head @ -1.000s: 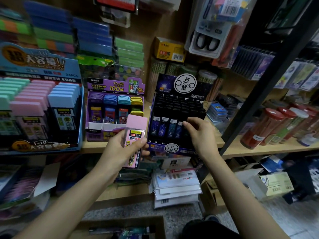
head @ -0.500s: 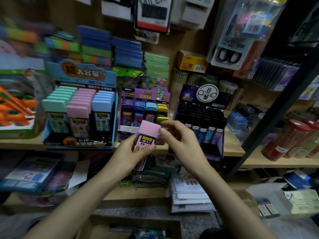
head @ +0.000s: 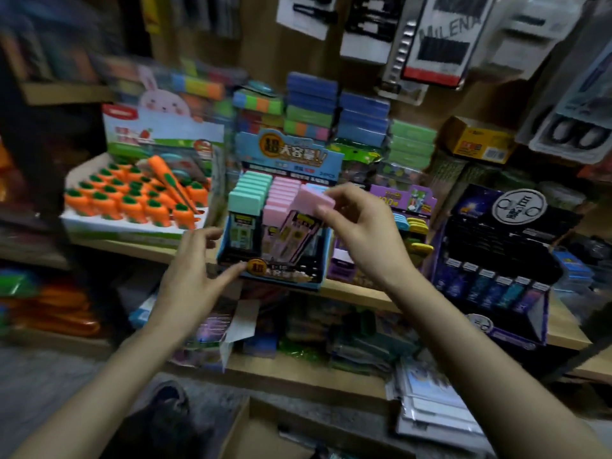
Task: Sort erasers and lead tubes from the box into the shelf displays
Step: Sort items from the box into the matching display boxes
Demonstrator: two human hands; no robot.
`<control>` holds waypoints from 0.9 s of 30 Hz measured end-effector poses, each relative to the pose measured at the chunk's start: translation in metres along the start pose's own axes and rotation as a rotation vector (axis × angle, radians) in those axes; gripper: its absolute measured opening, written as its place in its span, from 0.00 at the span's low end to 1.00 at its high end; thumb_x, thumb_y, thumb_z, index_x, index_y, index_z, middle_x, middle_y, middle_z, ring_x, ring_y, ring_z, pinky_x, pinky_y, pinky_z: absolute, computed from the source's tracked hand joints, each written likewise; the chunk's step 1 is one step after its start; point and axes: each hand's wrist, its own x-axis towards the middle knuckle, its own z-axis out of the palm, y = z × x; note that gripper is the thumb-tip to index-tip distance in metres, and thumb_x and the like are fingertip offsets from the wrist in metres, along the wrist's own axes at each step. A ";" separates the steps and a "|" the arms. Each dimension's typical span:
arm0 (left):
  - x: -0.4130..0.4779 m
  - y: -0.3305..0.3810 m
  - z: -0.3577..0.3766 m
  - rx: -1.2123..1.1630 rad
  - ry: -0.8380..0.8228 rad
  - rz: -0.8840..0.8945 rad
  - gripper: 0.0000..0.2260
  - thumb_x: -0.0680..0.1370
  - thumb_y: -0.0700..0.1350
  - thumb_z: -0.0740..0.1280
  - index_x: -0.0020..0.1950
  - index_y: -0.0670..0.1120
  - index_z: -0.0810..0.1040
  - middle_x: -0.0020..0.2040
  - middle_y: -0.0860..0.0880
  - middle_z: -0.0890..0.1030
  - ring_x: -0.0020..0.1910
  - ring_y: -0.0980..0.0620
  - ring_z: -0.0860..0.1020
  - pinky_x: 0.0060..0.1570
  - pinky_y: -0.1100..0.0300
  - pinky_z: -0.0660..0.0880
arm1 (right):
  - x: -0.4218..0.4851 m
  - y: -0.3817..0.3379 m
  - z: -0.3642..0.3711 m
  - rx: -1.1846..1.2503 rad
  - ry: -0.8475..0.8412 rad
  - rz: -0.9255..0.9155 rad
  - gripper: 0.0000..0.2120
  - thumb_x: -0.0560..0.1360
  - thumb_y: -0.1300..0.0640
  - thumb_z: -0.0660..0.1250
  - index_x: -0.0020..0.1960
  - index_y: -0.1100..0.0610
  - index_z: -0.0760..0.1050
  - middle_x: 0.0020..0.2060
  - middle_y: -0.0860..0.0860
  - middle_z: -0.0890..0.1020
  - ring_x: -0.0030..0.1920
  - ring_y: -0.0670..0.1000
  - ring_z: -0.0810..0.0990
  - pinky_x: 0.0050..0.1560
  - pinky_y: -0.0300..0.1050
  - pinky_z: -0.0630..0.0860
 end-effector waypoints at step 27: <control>0.000 -0.035 0.015 0.038 -0.150 -0.099 0.28 0.75 0.48 0.69 0.71 0.43 0.64 0.67 0.45 0.70 0.65 0.48 0.70 0.61 0.54 0.67 | 0.010 0.007 0.049 -0.558 -0.021 -0.254 0.08 0.76 0.58 0.67 0.52 0.61 0.75 0.51 0.57 0.72 0.46 0.57 0.74 0.37 0.47 0.71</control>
